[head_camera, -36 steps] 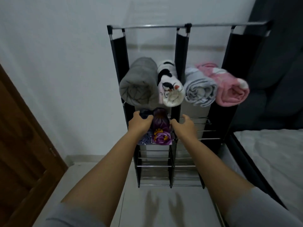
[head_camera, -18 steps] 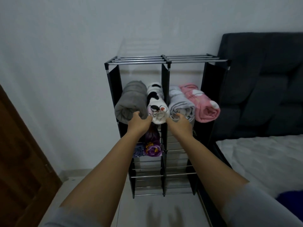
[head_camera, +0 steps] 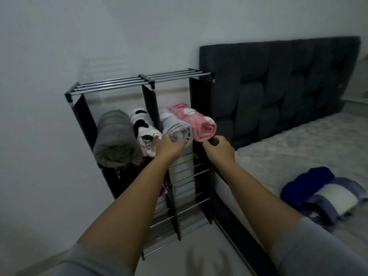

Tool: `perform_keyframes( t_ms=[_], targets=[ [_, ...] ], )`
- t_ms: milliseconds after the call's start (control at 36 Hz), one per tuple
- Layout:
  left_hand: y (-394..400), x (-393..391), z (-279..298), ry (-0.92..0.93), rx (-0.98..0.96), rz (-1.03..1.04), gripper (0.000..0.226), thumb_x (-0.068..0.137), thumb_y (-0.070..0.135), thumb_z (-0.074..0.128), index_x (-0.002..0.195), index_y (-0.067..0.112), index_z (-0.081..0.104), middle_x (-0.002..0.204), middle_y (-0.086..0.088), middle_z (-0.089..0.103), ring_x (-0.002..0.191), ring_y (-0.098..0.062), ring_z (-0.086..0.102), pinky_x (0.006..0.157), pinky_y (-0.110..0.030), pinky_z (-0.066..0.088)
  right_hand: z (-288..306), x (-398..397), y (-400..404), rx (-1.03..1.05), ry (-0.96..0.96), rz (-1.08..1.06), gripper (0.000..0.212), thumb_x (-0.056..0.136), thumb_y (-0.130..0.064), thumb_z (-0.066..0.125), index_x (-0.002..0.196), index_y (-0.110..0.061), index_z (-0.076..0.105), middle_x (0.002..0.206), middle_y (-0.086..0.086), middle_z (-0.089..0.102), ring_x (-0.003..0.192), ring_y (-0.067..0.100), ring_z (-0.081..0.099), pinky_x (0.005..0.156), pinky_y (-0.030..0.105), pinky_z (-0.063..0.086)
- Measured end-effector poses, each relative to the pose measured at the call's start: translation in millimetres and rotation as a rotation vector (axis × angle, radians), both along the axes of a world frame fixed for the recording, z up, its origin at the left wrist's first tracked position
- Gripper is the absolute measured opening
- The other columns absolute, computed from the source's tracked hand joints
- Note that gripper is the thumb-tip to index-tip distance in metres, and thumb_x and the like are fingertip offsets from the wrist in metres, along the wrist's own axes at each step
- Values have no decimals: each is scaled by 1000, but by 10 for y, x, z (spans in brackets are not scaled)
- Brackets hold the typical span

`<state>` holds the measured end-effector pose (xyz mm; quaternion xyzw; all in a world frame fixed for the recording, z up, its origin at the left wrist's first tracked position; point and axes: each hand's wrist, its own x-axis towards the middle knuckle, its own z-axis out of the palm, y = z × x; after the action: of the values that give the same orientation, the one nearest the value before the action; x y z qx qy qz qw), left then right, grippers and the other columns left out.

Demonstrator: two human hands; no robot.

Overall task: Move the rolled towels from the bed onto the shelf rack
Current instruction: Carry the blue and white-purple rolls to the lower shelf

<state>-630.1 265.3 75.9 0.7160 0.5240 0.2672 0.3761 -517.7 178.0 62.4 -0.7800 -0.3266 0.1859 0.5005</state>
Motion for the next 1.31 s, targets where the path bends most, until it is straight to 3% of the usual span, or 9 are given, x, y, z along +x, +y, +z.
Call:
perform_keyframes(
  t_ms=[56, 167, 222, 389, 528, 667, 917, 1167, 1306],
  targets=[
    [-43, 117, -15, -10, 7, -48, 33, 95, 33, 53, 123, 15, 52, 120, -9, 59, 115, -28, 52, 81, -20, 35, -2, 63, -115, -11, 2, -46, 55, 92, -34, 56, 141, -11, 44, 141, 11, 52, 128, 29, 49, 92, 30, 39],
    [-237, 423, -65, -36, -14, -178, 60, 92, 34, 56, 144, 12, 37, 141, -10, 50, 128, -31, 48, 101, -31, 39, -37, 249, -408, -5, 26, -183, 62, 90, -35, 55, 146, -14, 39, 145, 10, 49, 131, 28, 48, 104, 37, 40],
    [-346, 554, -102, -57, -21, -229, 59, 90, 36, 57, 142, 16, 40, 139, -8, 51, 124, -29, 51, 95, -29, 40, -70, 331, -538, -5, 47, -225, 62, 90, -35, 55, 146, -14, 39, 143, 10, 50, 129, 28, 49, 103, 36, 41],
    [-647, 1033, -206, -21, -65, -387, 70, 92, 39, 55, 151, 14, 27, 151, -10, 39, 136, -28, 41, 105, -29, 35, -188, 619, -974, -23, 93, -351, 61, 92, -38, 54, 147, -16, 37, 141, 11, 51, 124, 28, 51, 100, 31, 42],
    [-962, 1504, -246, 9, -88, -503, 70, 93, 40, 53, 152, 16, 24, 152, -10, 36, 136, -28, 40, 103, -29, 35, -248, 963, -1381, -47, 93, -474, 61, 92, -38, 52, 147, -18, 36, 128, 10, 59, 108, 27, 58, 81, 30, 45],
    [-1302, 1981, -277, -5, -112, -606, 70, 94, 38, 53, 152, 15, 22, 150, -8, 38, 132, -28, 43, 101, -28, 37, -285, 1347, -1710, -48, 97, -545, 60, 93, -35, 52, 147, -15, 34, 135, 10, 55, 109, 25, 55, 83, 29, 41],
    [-1702, 2873, -317, 3, -129, -664, 70, 93, 38, 54, 152, 17, 22, 149, -11, 39, 130, -29, 45, 102, -31, 39, -353, 2165, -2106, -60, 101, -614, 60, 93, -33, 53, 147, -11, 36, 138, 11, 53, 122, 27, 53, 87, 29, 42],
    [-1803, 3450, -466, 27, -164, -646, 72, 93, 38, 53, 153, 18, 19, 150, -11, 37, 131, -29, 44, 99, -29, 39, -571, 2795, -2156, -92, 139, -597, 61, 90, -35, 54, 145, -14, 37, 131, 9, 57, 96, 18, 50, 80, 28, 42],
    [-1715, 3679, -562, 51, -172, -650, 71, 94, 38, 53, 153, 16, 20, 149, -12, 39, 130, -29, 45, 100, -29, 39, -682, 3001, -2099, -130, 153, -591, 61, 91, -33, 53, 146, -12, 37, 132, 9, 55, 103, 21, 53, 81, 27, 40]
  ],
)
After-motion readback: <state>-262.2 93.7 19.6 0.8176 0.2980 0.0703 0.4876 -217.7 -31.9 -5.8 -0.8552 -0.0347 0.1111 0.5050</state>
